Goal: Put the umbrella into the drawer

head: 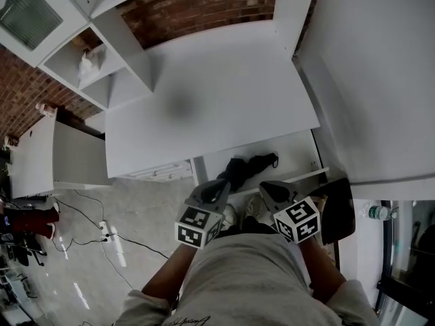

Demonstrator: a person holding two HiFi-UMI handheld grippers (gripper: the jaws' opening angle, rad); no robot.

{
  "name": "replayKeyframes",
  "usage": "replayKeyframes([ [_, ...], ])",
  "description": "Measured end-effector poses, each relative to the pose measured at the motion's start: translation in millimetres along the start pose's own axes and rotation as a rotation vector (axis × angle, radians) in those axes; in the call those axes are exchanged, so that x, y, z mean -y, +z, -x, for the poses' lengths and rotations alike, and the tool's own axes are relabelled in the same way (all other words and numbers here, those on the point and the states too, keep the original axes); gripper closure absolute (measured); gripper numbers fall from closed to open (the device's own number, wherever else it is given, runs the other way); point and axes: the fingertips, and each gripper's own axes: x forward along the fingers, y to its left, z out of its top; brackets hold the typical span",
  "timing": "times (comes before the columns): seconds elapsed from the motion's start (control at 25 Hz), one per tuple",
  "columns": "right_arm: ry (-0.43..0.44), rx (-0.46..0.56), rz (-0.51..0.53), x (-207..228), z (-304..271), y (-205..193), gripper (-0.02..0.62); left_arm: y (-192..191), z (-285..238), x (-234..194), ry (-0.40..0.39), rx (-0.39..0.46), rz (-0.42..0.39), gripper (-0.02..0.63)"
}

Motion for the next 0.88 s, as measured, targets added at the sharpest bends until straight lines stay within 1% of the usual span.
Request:
replayKeyframes([
  [0.08, 0.006, 0.001, 0.002, -2, 1, 1, 0.566, -2, 1, 1, 0.000, -0.006, -0.009, 0.589],
  [0.24, 0.011, 0.004, 0.009, -3, 2, 4, 0.568, -4, 1, 0, 0.025, -0.019, -0.026, 0.589],
  [0.88, 0.021, 0.007, 0.025, 0, -4, 12, 0.568, -1, -2, -5, 0.036, -0.019, -0.006, 0.589],
])
